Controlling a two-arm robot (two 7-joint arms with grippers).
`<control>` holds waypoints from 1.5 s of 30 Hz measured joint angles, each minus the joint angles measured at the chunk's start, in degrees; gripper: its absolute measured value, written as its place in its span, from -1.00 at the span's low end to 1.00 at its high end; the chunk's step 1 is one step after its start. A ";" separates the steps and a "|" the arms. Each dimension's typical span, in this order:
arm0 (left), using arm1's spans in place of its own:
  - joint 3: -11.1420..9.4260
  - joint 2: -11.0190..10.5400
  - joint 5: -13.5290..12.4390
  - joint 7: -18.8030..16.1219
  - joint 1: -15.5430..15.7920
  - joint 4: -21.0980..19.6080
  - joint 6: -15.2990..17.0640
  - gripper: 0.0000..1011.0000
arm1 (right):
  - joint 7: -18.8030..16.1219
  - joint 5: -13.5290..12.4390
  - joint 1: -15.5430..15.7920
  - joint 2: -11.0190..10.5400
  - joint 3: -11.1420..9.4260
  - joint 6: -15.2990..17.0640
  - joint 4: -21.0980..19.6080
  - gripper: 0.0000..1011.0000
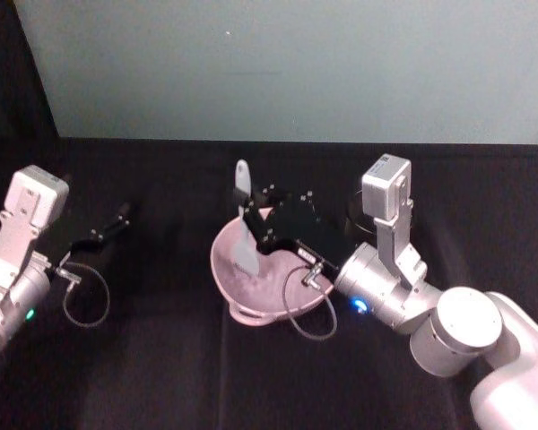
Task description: Use the one hand to pick up the spoon and stir the clear water in the bowl.
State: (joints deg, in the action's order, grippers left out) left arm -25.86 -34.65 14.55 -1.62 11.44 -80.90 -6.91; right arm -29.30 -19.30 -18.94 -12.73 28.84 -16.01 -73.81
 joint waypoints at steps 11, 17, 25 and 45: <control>0.00 0.00 0.00 0.00 -0.01 0.00 0.00 1.00 | 2.15 4.05 -0.95 -0.87 -3.23 -4.42 2.82 -0.78; 0.00 0.00 0.00 0.00 0.00 0.00 0.00 1.00 | -1.10 2.03 1.82 -4.13 -4.42 -1.33 -2.35 -0.78; 0.00 0.00 0.00 0.00 0.00 0.00 0.00 1.00 | -6.27 -5.03 6.69 -8.70 -4.15 6.48 -11.97 -0.78; 0.00 0.00 0.00 0.00 0.00 0.00 0.00 1.00 | -3.53 -8.24 -0.11 -2.57 -0.51 7.39 -3.36 -0.78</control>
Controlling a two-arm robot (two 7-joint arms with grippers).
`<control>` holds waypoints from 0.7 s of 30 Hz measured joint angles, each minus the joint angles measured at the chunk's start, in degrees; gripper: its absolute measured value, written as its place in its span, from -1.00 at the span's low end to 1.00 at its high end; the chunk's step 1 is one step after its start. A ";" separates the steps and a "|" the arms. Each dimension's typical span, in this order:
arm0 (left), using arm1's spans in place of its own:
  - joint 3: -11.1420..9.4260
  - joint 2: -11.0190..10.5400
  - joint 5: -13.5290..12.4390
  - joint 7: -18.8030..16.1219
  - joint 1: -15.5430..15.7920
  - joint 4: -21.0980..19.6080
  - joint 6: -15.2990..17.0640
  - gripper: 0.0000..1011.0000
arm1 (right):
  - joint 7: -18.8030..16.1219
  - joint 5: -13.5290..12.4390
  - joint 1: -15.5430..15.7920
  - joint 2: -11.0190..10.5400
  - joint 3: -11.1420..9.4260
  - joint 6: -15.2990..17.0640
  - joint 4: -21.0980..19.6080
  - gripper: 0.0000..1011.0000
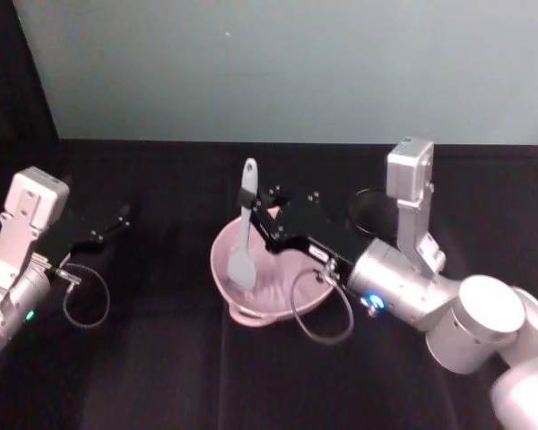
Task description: Use the one hand to pick up the spoon and stir the clear water in the bowl.
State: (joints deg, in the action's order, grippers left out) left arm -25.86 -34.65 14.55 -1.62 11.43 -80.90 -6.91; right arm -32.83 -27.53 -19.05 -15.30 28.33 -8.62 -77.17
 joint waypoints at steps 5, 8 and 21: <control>0.00 0.00 0.00 0.00 0.00 0.00 0.00 1.00 | 2.28 1.86 -2.51 1.75 -0.63 -2.17 4.38 -0.78; 0.00 0.00 0.00 0.00 0.00 0.00 0.00 1.00 | 4.45 4.03 -4.12 2.49 -1.54 -3.62 7.21 -0.78; 0.00 0.00 0.00 0.00 0.00 0.00 0.00 1.00 | 6.80 7.14 -1.45 -1.24 -4.79 -1.29 2.56 -0.78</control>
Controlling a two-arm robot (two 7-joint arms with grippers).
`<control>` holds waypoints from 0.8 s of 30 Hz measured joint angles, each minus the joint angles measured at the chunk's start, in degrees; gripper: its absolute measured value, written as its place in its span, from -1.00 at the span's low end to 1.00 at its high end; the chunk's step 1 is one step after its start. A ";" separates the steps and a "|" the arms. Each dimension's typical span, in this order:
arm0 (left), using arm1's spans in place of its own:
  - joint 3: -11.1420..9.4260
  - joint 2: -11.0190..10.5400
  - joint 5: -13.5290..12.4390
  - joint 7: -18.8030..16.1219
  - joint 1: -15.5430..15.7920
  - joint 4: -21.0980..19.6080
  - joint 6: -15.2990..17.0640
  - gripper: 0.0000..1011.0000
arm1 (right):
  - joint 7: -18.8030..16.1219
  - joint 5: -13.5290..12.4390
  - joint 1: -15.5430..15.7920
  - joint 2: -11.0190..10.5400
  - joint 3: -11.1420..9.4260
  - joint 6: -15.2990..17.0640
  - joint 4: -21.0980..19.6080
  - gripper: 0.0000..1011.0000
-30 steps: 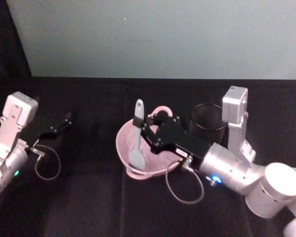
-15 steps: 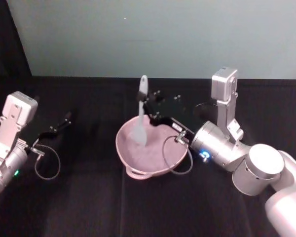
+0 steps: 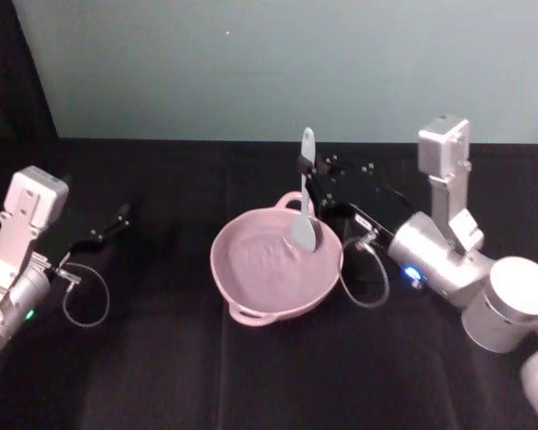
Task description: Use the one hand to pick up the spoon and stir the clear water in the bowl.
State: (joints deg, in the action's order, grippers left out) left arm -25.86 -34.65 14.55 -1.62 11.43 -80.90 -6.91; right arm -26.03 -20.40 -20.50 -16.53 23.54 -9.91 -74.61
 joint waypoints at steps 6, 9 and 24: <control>0.00 0.00 0.00 0.00 0.00 0.00 0.00 1.00 | -2.30 -2.77 4.82 -2.73 -0.90 2.89 -7.98 -0.78; 0.00 0.00 0.00 0.00 0.00 0.00 0.00 1.00 | -2.92 -3.57 5.88 -3.28 -0.66 3.75 -9.90 -0.78; 0.00 0.00 0.00 0.00 0.00 0.00 0.00 1.00 | -4.17 -4.12 3.67 -0.33 4.12 3.00 -6.89 -0.78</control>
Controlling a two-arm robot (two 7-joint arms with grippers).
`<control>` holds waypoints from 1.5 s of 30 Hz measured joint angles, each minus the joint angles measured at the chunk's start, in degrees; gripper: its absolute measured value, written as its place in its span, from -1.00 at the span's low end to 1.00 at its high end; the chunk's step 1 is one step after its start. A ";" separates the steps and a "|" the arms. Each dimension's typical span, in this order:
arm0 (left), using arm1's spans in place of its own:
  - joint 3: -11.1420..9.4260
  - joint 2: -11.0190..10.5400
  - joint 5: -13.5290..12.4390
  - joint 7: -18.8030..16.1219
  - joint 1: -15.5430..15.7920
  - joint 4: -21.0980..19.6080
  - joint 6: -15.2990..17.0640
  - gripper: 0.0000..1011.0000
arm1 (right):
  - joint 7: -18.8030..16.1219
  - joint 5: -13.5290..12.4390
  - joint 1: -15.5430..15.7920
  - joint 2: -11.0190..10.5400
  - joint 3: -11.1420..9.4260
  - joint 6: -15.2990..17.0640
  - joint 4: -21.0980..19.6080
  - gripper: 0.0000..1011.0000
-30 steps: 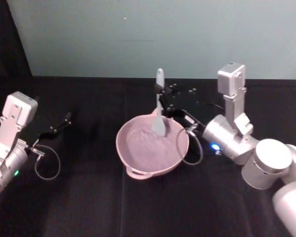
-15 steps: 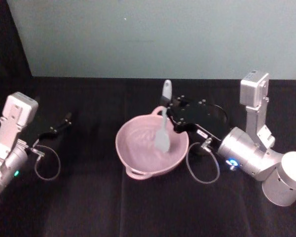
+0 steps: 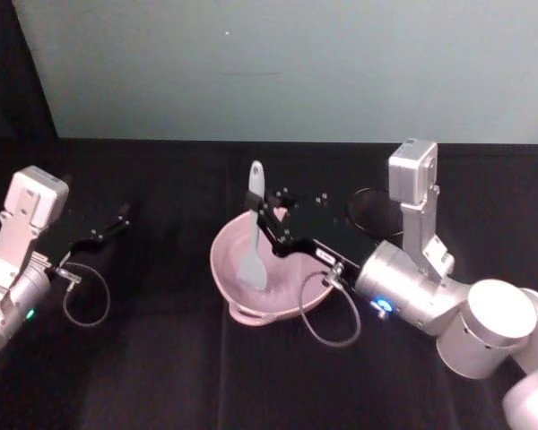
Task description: Use the one hand to pick up the spoon and stir the clear water in the bowl.
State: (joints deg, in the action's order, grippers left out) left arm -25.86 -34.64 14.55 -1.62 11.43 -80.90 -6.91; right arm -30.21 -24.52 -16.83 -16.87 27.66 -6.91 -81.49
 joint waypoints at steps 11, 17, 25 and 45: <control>0.00 0.00 0.00 0.00 0.00 0.00 0.00 1.00 | 4.28 5.05 -3.62 4.22 -1.27 -8.05 8.49 -0.78; 0.00 0.00 0.00 0.00 0.00 0.00 0.00 1.00 | 5.64 7.11 -3.83 3.35 -3.17 -8.94 9.24 -0.78; 0.00 0.00 0.00 0.00 0.00 0.00 0.00 1.00 | 3.67 5.26 -0.13 -0.38 -5.47 -3.21 3.01 -0.78; 0.00 0.00 0.00 0.00 0.00 0.00 0.00 1.00 | 0.04 -1.01 3.38 -0.15 -1.37 -0.34 -3.06 -0.78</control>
State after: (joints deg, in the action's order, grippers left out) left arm -25.86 -34.65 14.55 -1.62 11.43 -80.90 -6.90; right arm -30.17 -25.53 -13.45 -17.02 26.29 -7.25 -84.55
